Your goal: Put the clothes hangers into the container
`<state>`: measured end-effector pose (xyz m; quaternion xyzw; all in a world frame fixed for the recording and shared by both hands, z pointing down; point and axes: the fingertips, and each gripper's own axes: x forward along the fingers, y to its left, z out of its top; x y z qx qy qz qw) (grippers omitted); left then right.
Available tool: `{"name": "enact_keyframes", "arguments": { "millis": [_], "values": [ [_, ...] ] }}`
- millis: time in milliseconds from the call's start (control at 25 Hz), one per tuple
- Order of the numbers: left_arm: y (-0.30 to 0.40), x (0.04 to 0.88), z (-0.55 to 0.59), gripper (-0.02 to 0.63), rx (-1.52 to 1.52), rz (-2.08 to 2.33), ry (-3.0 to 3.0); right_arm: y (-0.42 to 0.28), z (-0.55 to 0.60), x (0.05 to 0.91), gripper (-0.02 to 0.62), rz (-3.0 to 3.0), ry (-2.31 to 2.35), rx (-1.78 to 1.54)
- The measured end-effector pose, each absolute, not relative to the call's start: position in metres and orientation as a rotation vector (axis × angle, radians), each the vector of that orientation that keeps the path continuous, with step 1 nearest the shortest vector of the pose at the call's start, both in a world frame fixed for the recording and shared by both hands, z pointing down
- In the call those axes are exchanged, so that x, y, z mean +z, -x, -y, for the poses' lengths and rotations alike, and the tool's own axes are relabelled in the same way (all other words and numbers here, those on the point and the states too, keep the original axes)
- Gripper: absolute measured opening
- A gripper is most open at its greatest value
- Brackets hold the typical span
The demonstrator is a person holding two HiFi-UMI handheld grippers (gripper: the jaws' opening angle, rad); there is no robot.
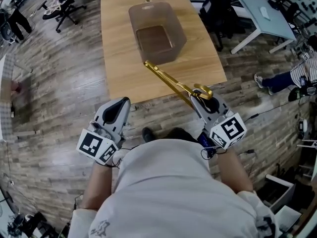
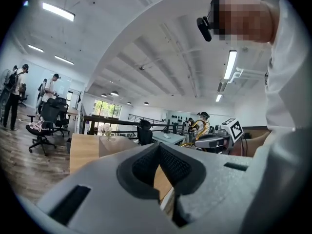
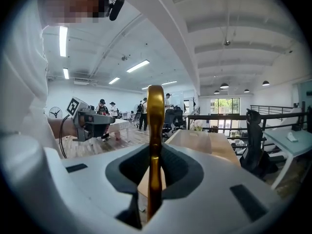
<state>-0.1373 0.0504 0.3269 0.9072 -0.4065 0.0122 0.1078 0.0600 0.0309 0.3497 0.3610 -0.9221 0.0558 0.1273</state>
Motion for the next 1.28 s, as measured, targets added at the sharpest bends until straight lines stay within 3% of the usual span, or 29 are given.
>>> {"name": "enact_keyframes", "arguments": {
  "millis": [880,1280],
  "values": [
    [0.028,0.336,0.078,0.006,0.096,1.338,-2.628,-0.151,0.132,0.359,0.072,2.772,-0.825,0.181],
    [0.041,0.346,0.111,0.006,0.092,1.391,-2.559,-0.126,0.169,0.37,0.072,2.774,-0.762,0.221]
  ]
}}
